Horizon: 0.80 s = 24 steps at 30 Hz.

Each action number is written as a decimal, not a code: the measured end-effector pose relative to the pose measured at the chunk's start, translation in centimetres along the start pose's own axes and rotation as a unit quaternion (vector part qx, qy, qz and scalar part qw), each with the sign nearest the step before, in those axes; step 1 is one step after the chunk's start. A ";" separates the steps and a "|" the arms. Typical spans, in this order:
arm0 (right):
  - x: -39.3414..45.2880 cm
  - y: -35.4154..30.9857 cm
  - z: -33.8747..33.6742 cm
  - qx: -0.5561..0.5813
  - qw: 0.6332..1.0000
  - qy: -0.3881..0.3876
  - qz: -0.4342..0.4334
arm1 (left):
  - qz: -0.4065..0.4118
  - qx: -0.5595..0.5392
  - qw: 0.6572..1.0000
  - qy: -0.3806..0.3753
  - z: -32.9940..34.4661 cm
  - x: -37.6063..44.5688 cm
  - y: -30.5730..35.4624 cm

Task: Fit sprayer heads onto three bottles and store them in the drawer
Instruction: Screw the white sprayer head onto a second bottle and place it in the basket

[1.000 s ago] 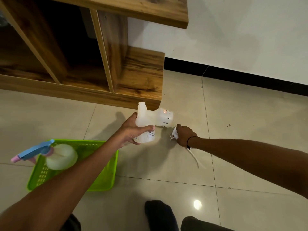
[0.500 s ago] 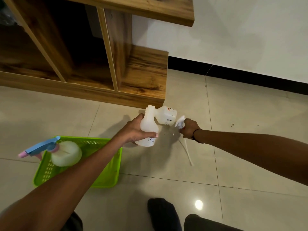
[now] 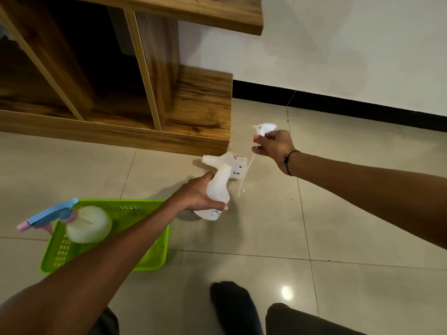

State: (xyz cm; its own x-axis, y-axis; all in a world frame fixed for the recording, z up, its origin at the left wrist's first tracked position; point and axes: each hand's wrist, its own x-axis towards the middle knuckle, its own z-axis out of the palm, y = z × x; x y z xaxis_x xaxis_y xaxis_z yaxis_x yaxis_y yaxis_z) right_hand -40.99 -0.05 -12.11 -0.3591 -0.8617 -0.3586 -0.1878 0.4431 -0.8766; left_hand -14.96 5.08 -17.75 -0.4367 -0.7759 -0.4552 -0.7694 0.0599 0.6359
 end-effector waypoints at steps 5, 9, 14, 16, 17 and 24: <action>-0.1 -2.3 0.1 0.054 0.996 0.042 -0.063 | -0.002 0.020 1.000 -0.010 0.0 -0.3 -0.1; -0.6 -3.6 0.7 0.057 0.992 0.050 -0.097 | -0.008 0.030 0.999 -0.012 0.1 -0.6 -0.4; -0.9 -4.7 1.2 0.052 0.989 0.066 -0.118 | -0.025 0.029 0.999 -0.003 0.0 -0.7 -0.7; -0.9 -5.2 1.3 0.050 0.988 0.071 -0.130 | -0.032 0.031 0.999 -0.002 -0.1 -0.7 -0.9; -1.0 -5.4 1.3 0.049 0.987 0.072 -0.136 | -0.034 0.029 0.999 -0.002 -0.1 -0.8 -1.0; -2.0 -5.5 2.5 0.044 0.987 0.053 -0.142 | -0.032 0.039 0.999 -0.007 -0.5 -0.8 -1.2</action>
State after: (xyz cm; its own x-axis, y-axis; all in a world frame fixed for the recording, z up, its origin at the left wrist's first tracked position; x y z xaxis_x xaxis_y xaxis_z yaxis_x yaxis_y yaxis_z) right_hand -36.96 -1.38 -7.36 -0.3980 -0.9153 -0.0620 -0.2158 0.1591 -0.9634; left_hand -13.46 5.34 -17.77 -0.3923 -0.7707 -0.5022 -0.8296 0.0606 0.5550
